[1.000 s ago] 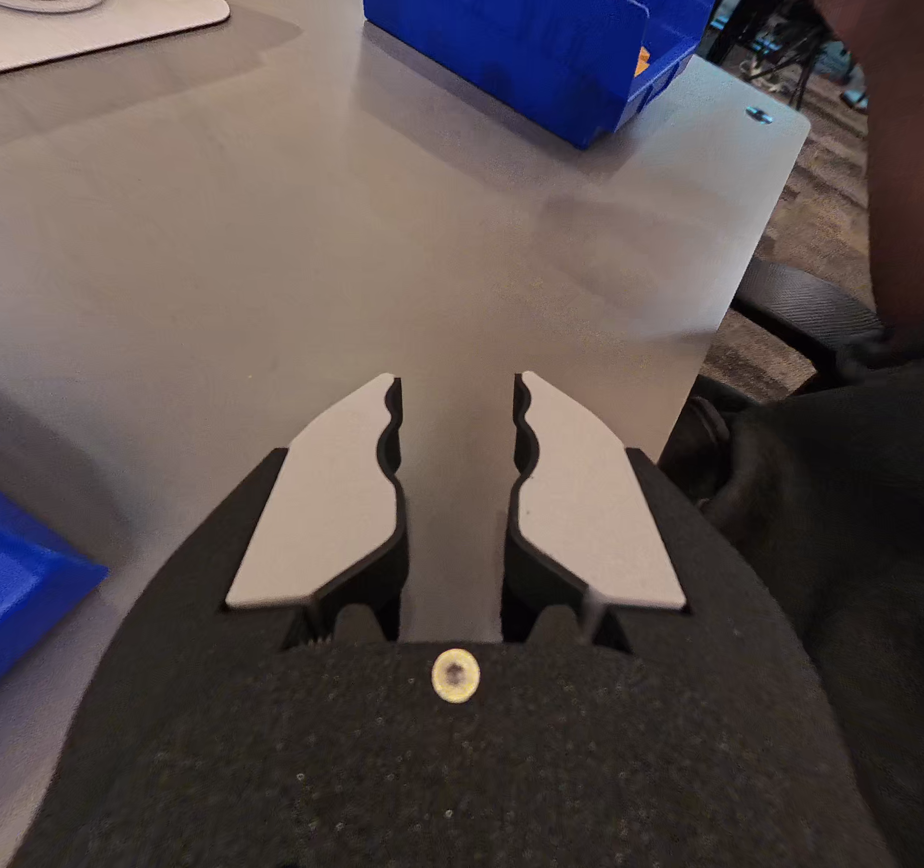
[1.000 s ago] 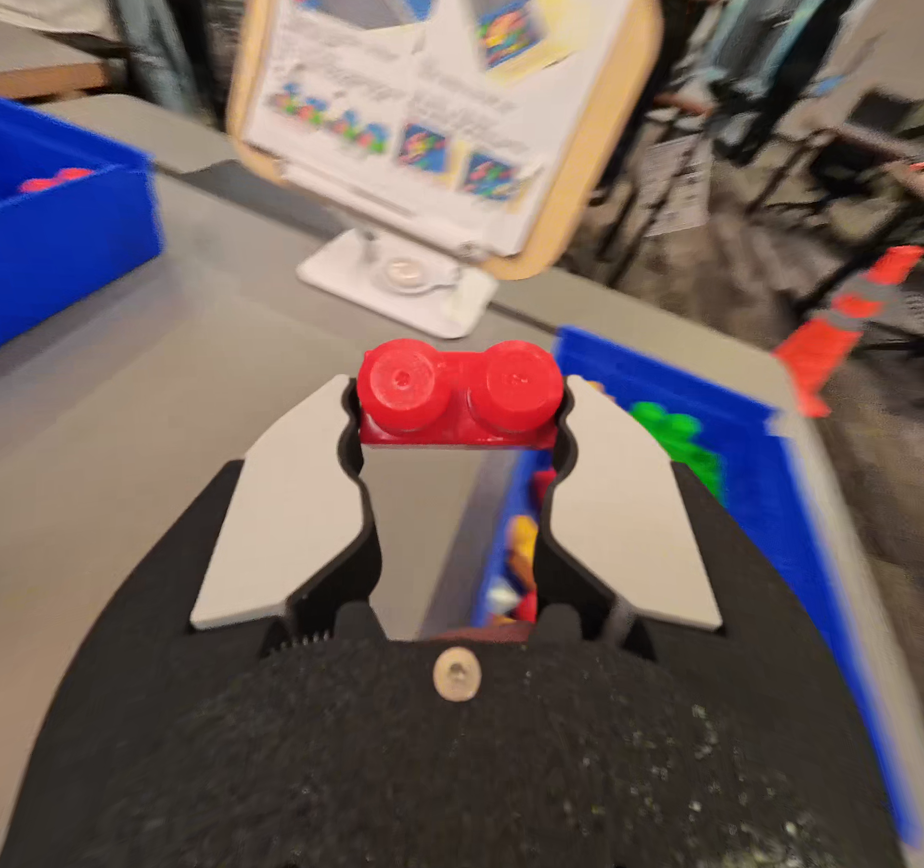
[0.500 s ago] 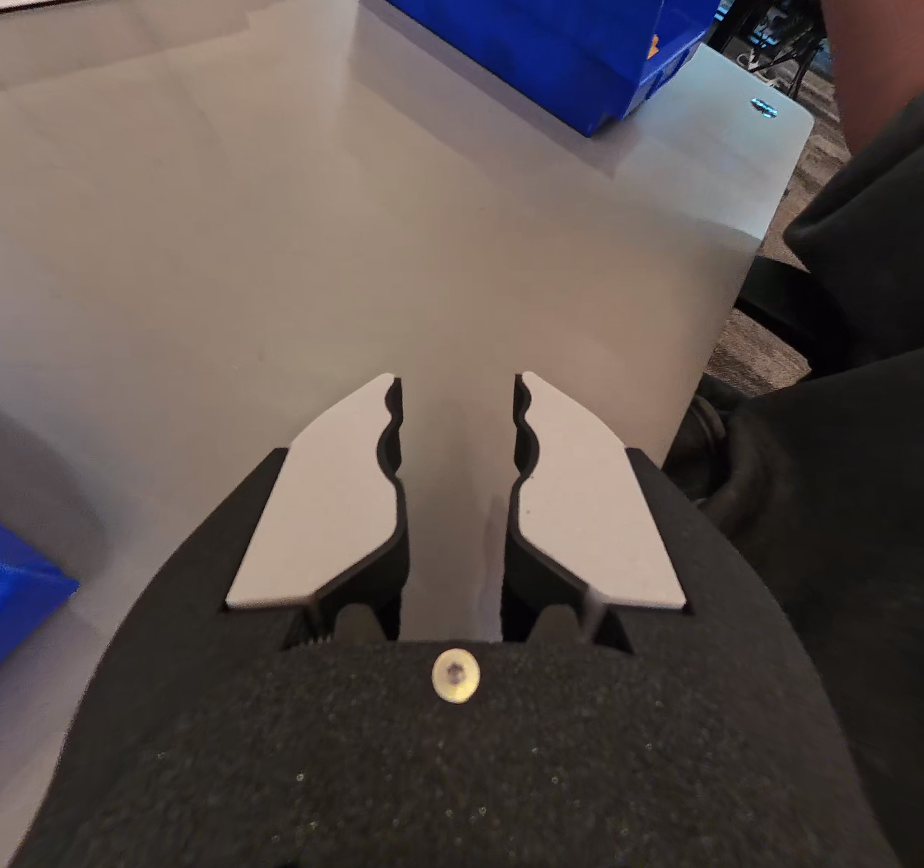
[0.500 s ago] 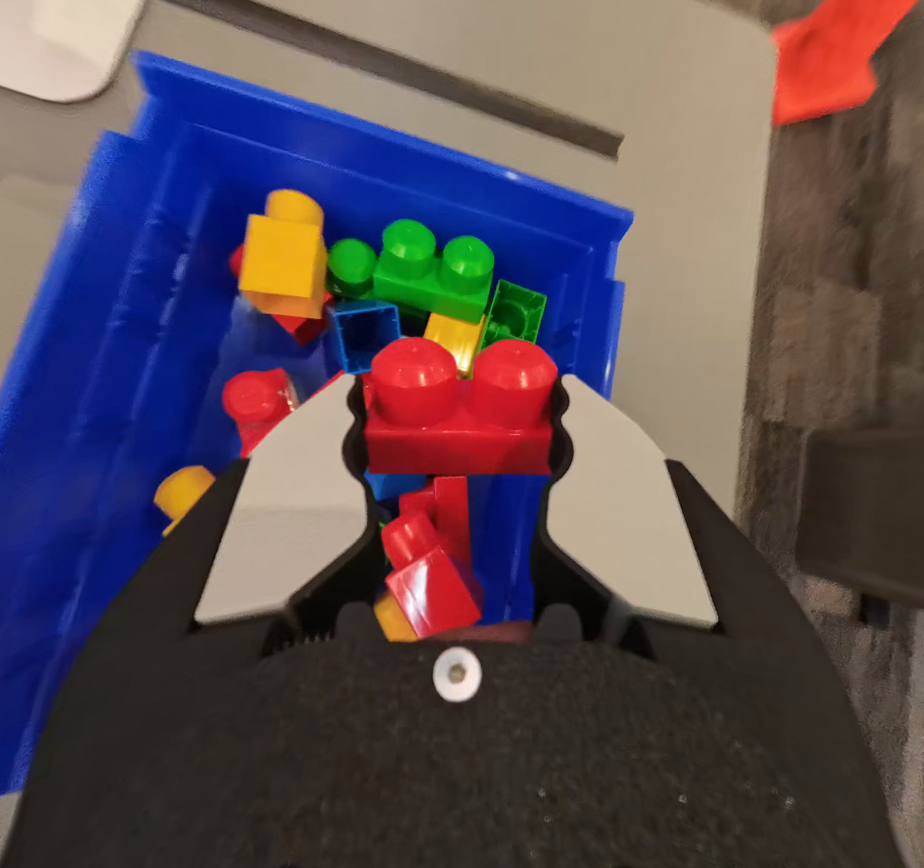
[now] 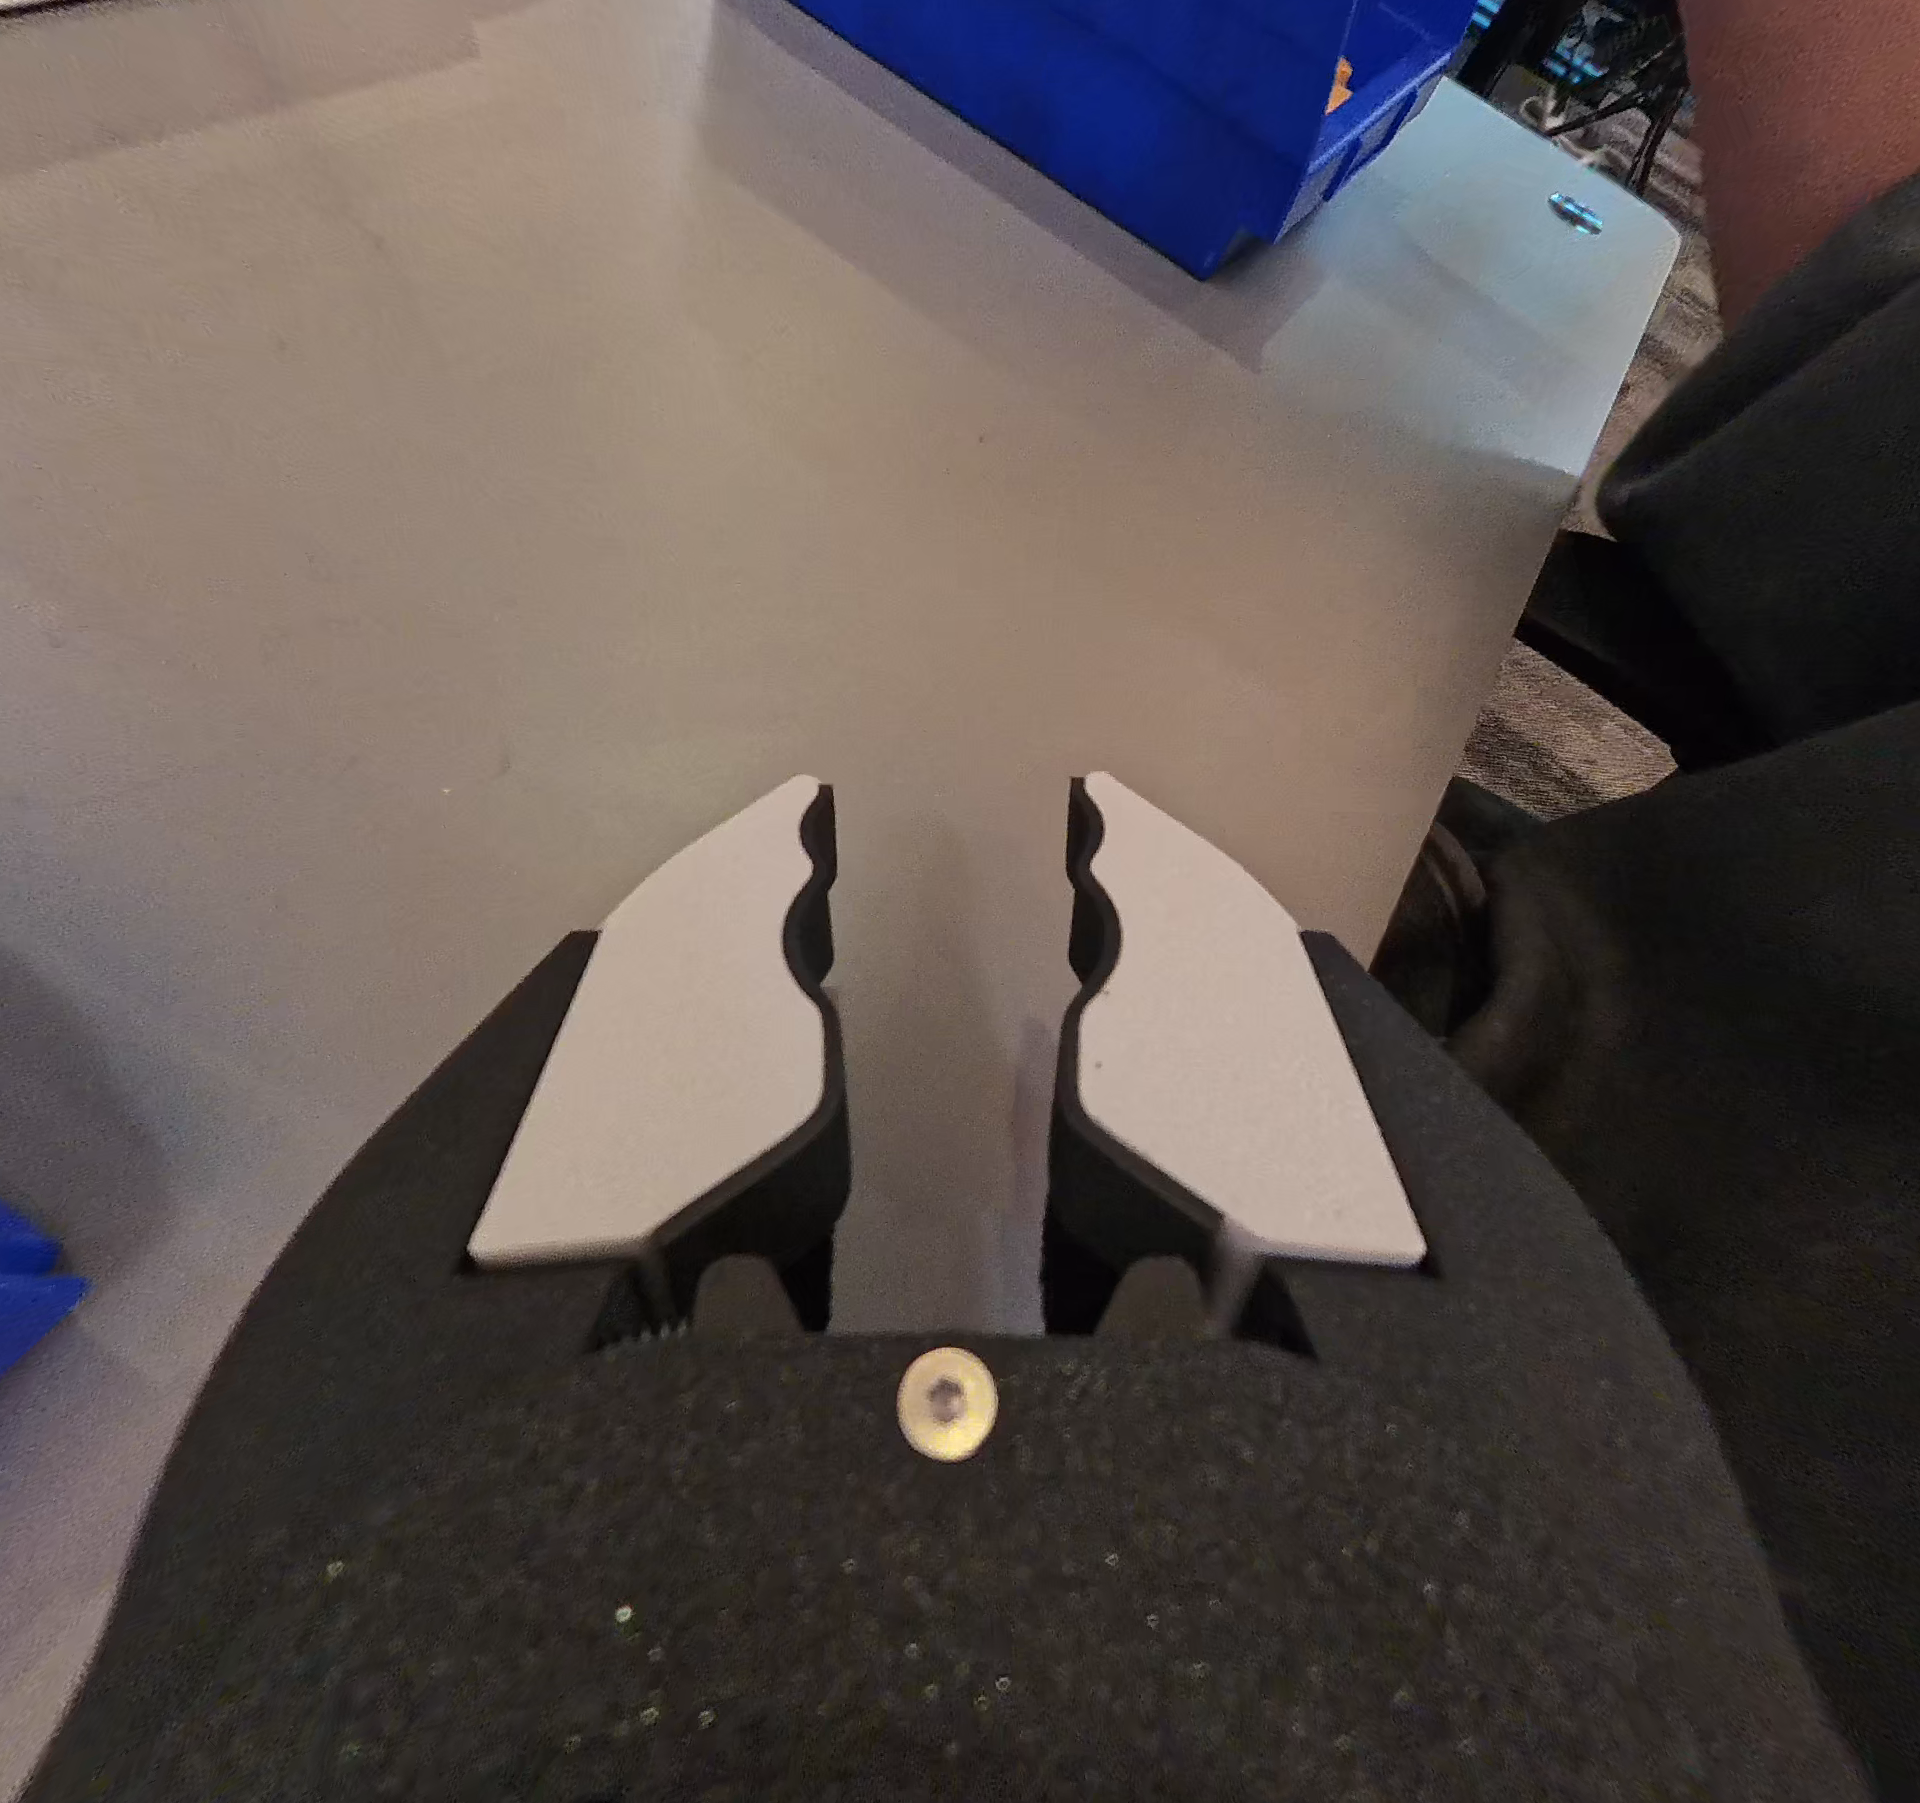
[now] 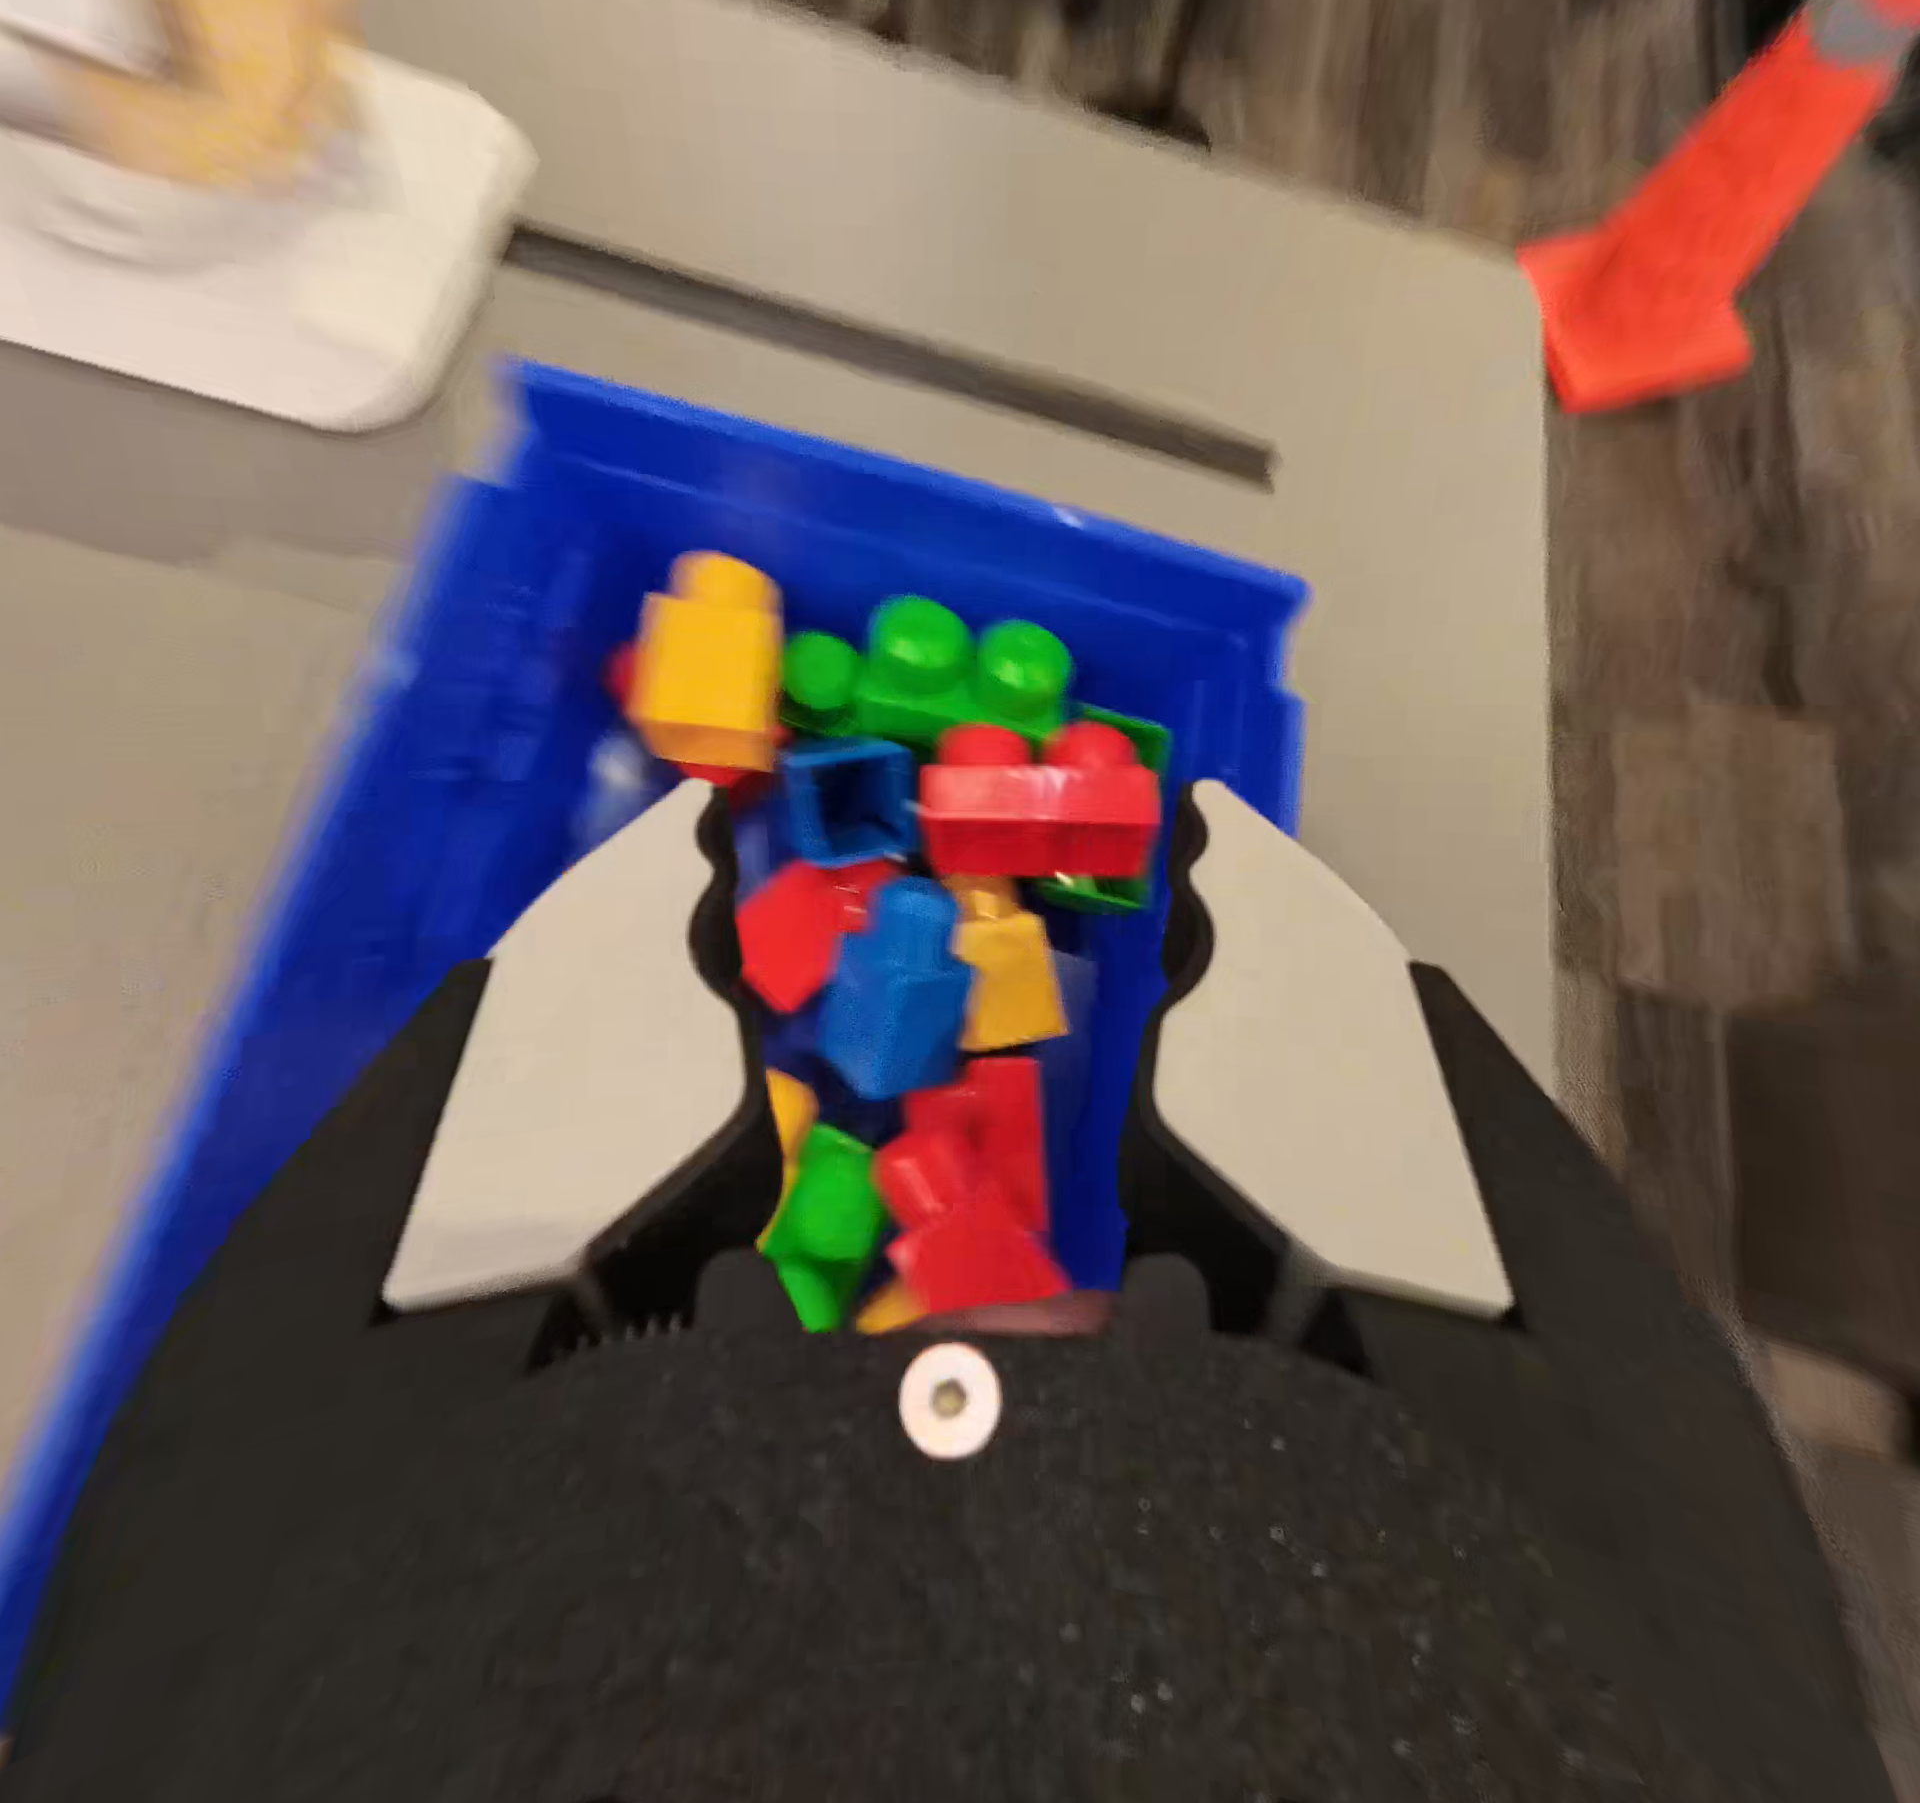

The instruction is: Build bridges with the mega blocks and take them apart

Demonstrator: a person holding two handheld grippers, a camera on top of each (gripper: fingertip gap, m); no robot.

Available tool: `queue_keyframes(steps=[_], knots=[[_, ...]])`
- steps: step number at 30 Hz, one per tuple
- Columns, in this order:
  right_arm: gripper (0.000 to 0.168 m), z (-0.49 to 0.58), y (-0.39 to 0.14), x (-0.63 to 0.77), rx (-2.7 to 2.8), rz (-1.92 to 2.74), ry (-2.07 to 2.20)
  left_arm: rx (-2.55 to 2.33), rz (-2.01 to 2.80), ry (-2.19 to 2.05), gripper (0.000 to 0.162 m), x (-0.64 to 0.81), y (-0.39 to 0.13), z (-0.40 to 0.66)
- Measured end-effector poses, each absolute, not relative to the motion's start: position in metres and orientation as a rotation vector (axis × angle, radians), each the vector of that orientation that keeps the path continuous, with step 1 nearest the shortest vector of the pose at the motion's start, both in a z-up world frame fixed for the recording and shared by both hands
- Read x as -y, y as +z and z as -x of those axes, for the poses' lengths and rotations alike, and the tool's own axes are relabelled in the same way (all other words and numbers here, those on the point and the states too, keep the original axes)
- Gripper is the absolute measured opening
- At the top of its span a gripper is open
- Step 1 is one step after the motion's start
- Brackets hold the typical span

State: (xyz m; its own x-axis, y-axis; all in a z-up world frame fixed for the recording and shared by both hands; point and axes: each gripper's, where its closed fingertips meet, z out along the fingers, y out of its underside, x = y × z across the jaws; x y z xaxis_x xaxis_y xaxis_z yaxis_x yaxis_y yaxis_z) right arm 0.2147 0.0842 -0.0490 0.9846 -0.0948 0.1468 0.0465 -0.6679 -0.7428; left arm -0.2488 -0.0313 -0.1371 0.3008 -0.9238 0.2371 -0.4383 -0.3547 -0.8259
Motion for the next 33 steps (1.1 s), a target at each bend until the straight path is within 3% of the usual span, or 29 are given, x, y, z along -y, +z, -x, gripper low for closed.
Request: queue_keyframes(steps=[5, 11, 16, 20, 26, 33], knots=[[0.067, -0.025, 0.0, -0.033, 0.292, 1.841, 0.414, -1.167, 1.903, -0.935, 0.045, 0.03, -0.127, 0.251], [0.061, 0.13, -0.046, 0.044, 0.338, 1.566, 0.978, -1.142, 1.866, -1.081, 0.046, 0.041, -0.105, 0.249], [0.061, 0.142, -0.081, 0.044, 0.329, 1.73, 0.952, -1.04, 1.904, -0.875, 0.048, 0.021, -0.092, 0.26], [0.059, 0.134, -0.077, 0.045, 0.358, 1.731, 0.844, -0.977, 1.969, -0.762, 0.05, 0.006, -0.082, 0.273], [0.056, 0.14, -0.096, 0.052, 0.43, 1.777, 0.78, -0.754, 2.059, -0.273, 0.044, -0.122, -0.038, 0.342], [0.055, 0.159, -0.085, 0.074, 0.468, 1.762, 0.852, -0.572, 2.507, -0.364, 0.042, -0.26, -0.088, 0.347]])
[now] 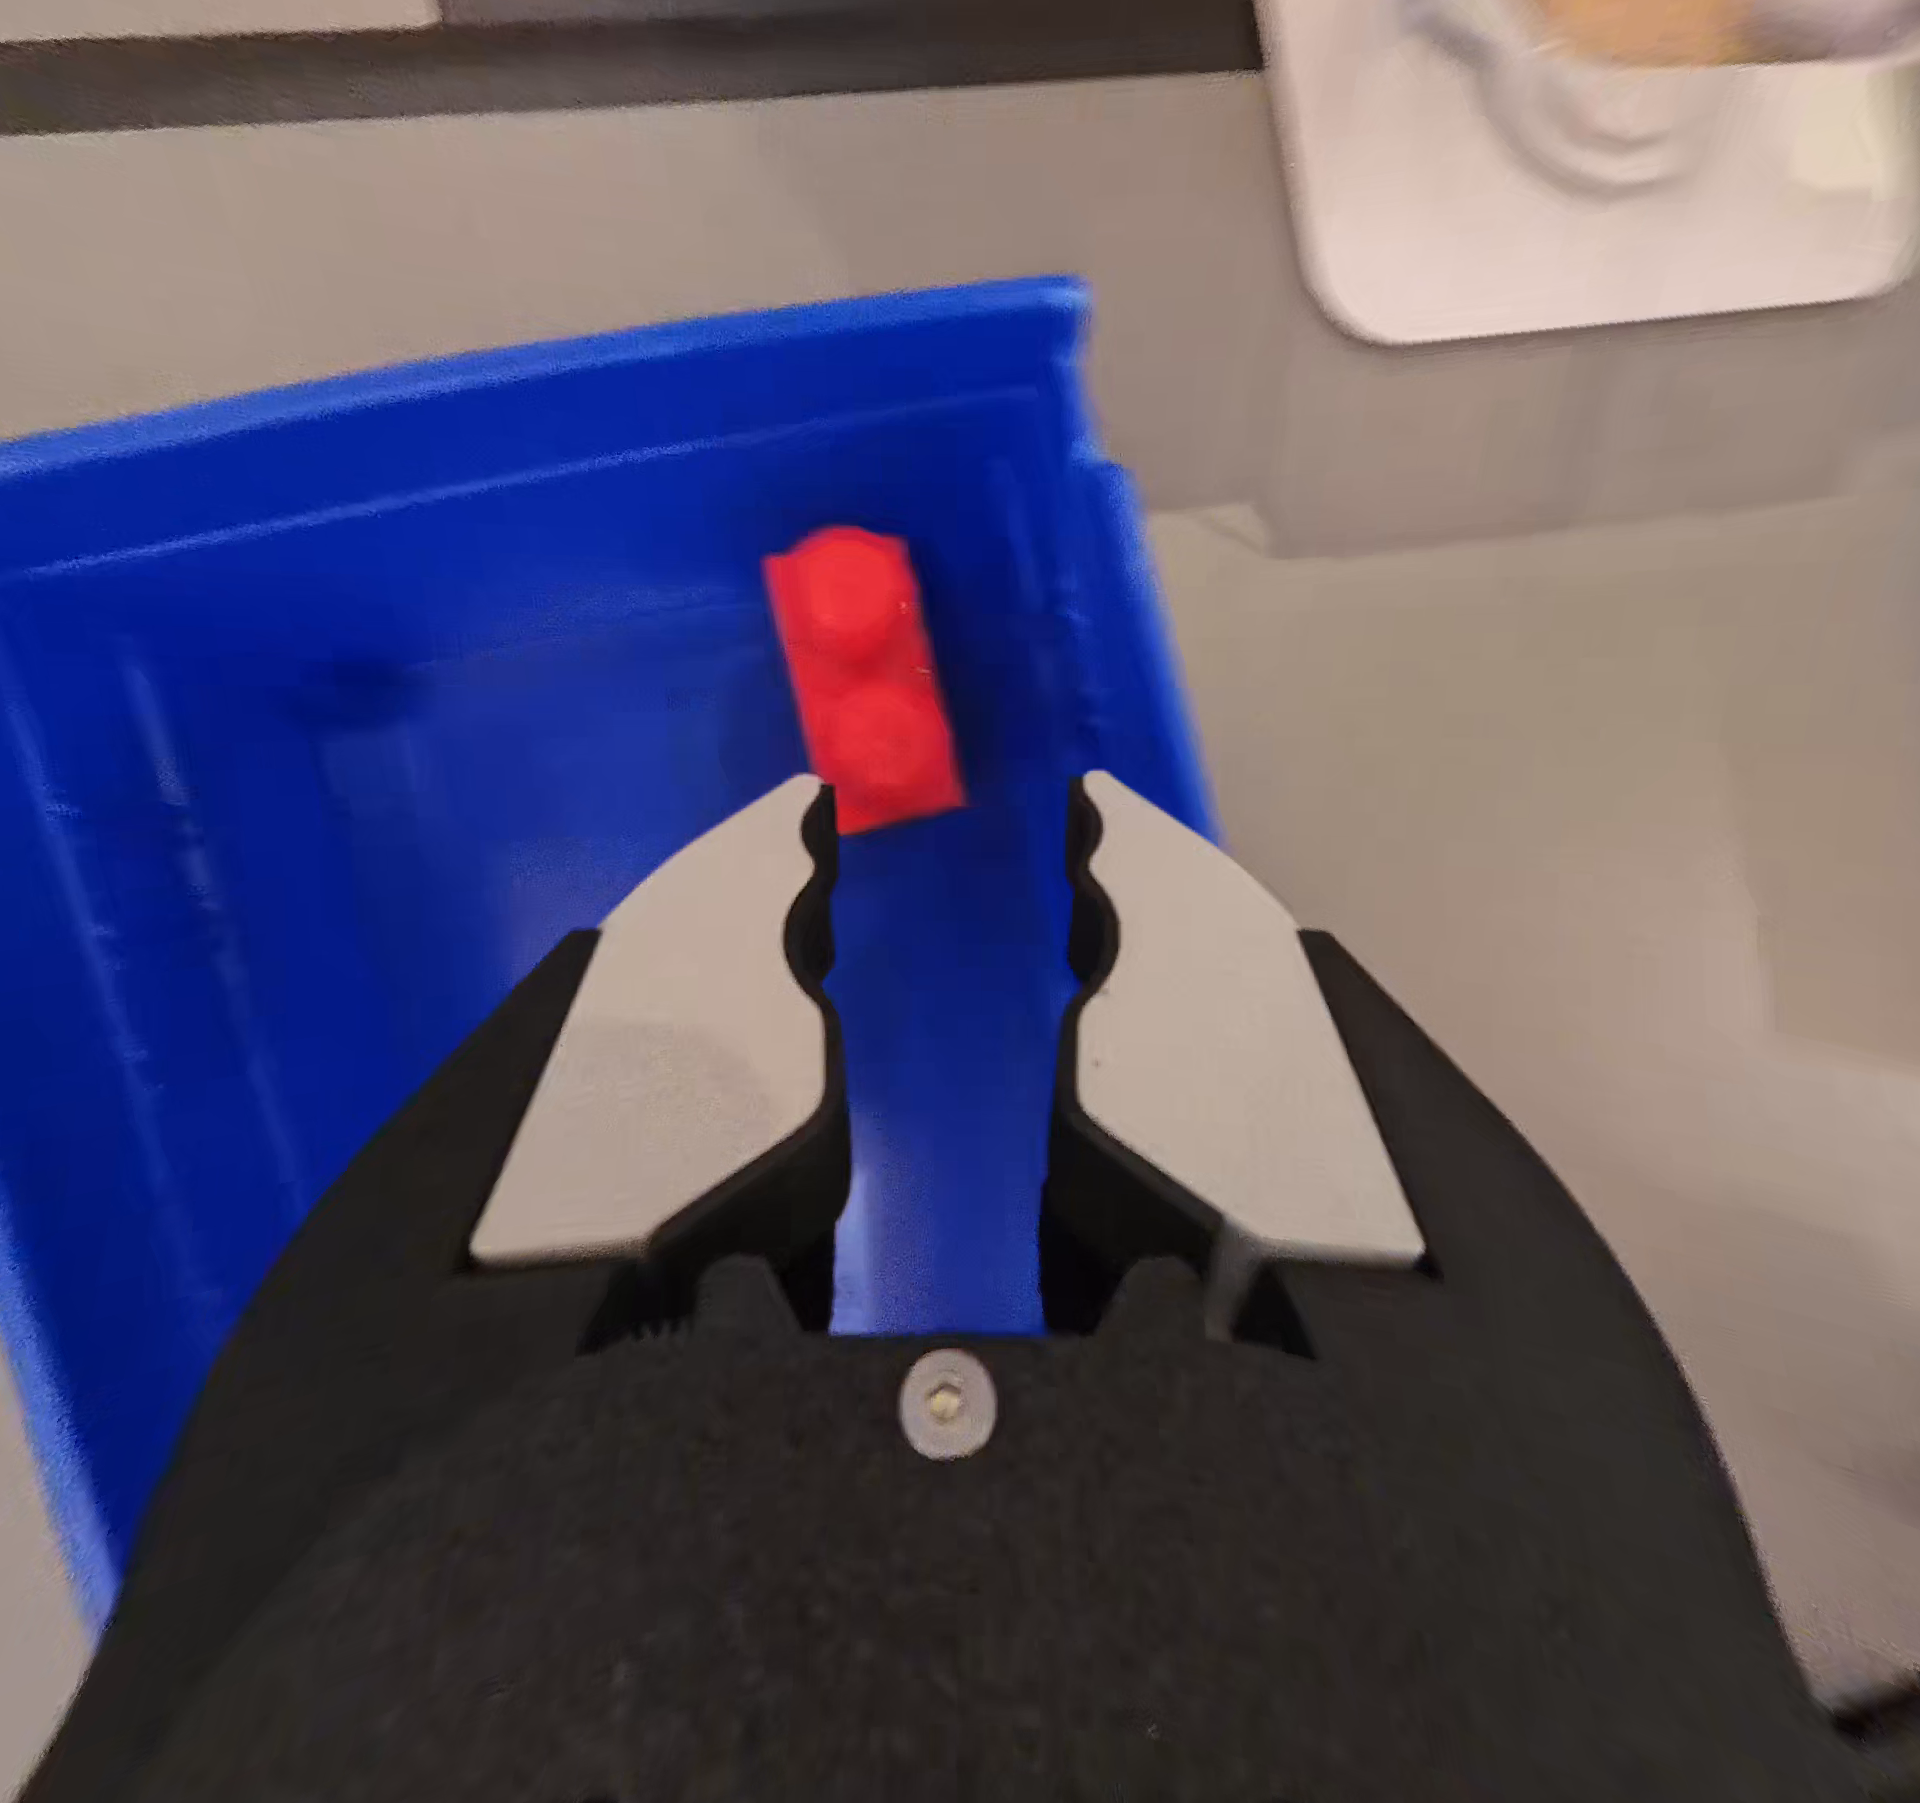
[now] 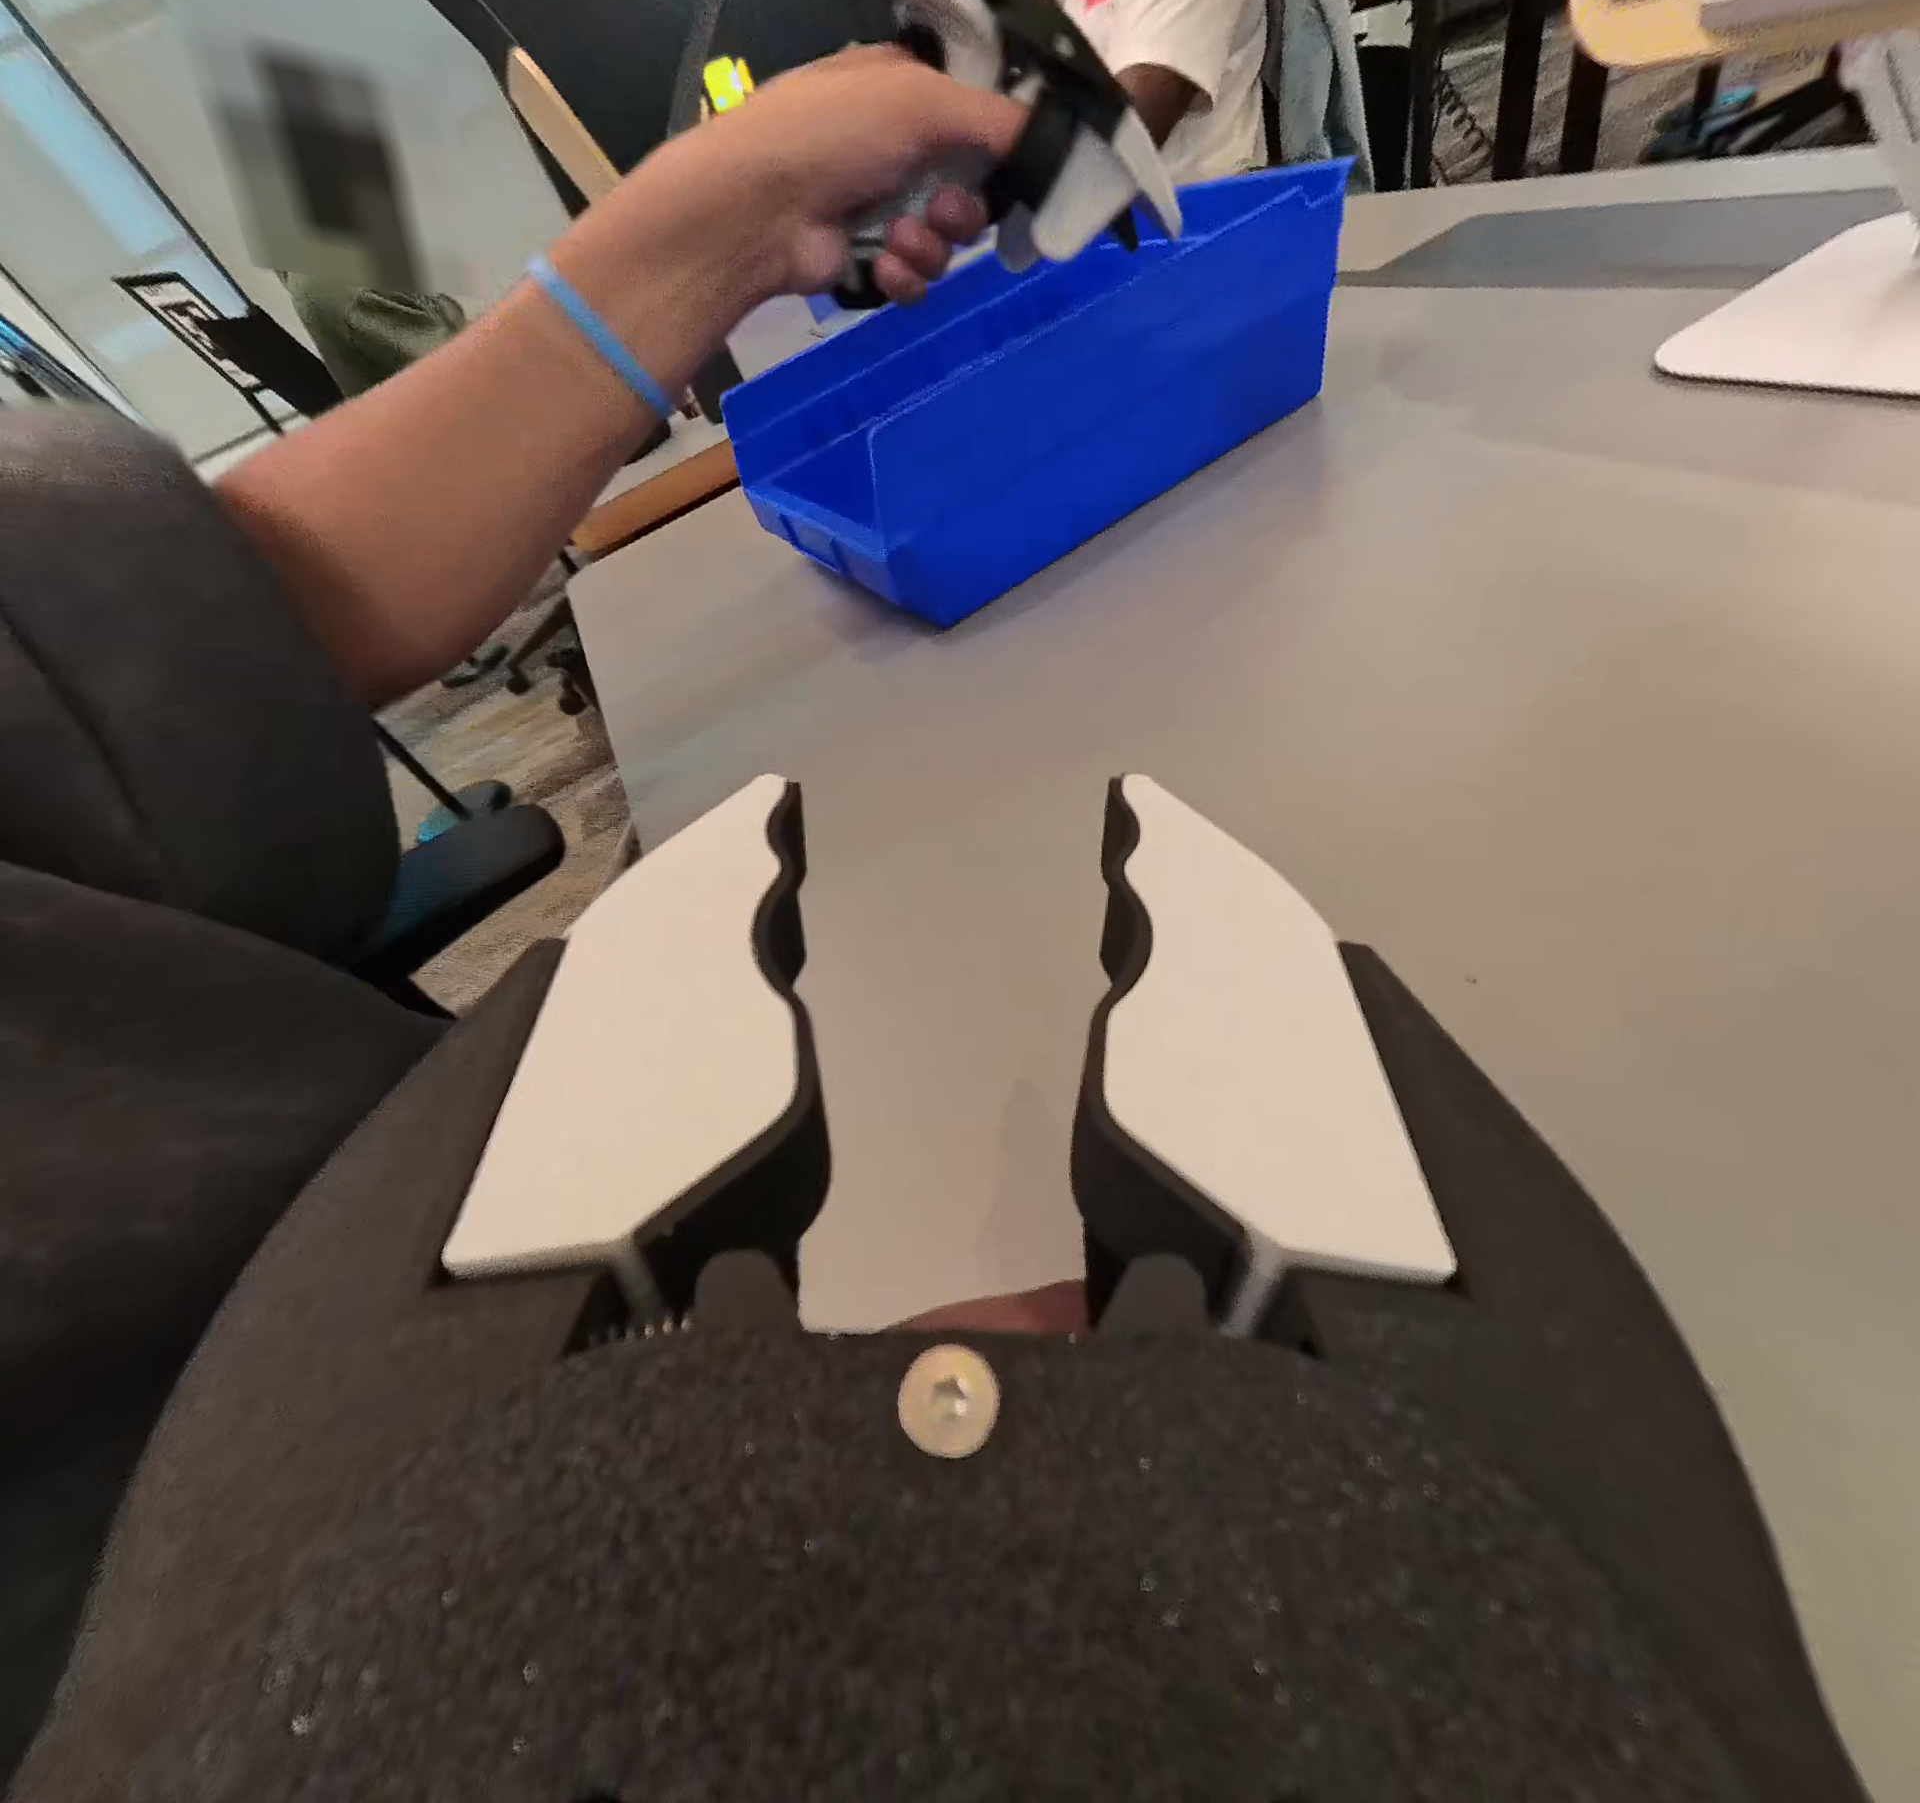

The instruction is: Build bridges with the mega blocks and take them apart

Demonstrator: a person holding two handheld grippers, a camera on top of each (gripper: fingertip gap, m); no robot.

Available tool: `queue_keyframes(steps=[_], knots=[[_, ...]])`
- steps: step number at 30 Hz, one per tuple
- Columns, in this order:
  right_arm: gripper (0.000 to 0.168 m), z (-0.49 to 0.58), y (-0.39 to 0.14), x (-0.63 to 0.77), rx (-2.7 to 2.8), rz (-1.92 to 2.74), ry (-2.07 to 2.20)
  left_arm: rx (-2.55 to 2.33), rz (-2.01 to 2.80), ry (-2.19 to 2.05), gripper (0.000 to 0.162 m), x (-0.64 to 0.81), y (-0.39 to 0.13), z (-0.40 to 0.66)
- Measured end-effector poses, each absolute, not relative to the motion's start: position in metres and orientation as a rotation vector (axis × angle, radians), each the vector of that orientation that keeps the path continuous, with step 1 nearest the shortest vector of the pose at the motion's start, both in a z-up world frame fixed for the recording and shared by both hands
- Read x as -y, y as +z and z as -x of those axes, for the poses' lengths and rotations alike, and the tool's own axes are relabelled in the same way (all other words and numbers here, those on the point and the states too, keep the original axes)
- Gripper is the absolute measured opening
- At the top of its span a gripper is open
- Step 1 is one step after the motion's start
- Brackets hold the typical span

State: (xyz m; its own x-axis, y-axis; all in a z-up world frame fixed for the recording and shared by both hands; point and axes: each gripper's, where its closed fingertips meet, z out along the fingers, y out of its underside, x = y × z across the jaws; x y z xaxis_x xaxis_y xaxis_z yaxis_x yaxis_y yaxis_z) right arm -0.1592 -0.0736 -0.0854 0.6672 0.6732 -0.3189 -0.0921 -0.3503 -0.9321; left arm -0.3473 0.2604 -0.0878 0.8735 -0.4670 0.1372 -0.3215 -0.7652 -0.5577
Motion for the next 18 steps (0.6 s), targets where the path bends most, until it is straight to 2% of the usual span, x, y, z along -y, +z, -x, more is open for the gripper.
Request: queue_keyframes(steps=[3, 8, 10, 12, 16, 18], knots=[[0.054, 0.159, -0.084, 0.079, 0.517, 1.753, 0.763, -0.552, 2.605, -0.194, 0.043, -0.292, -0.111, 0.358], [0.054, 0.155, -0.091, 0.08, 0.566, 1.765, 0.648, -0.588, 2.684, -0.219, 0.047, -0.294, -0.13, 0.341], [0.054, 0.158, -0.091, 0.083, 0.589, 1.76, 0.646, -0.606, 2.676, -0.132, 0.042, -0.297, -0.132, 0.343], [0.054, 0.162, -0.091, 0.085, 0.611, 1.75, 0.651, -0.608, 2.666, -0.073, 0.029, -0.301, -0.133, 0.348], [0.054, 0.168, -0.092, 0.086, 0.657, 1.746, 0.626, -0.598, 2.678, -0.062, 0.029, -0.304, -0.132, 0.352], [0.054, 0.17, -0.094, 0.086, 0.672, 1.748, 0.608, -0.618, 2.698, -0.022, 0.037, -0.302, -0.133, 0.356]])
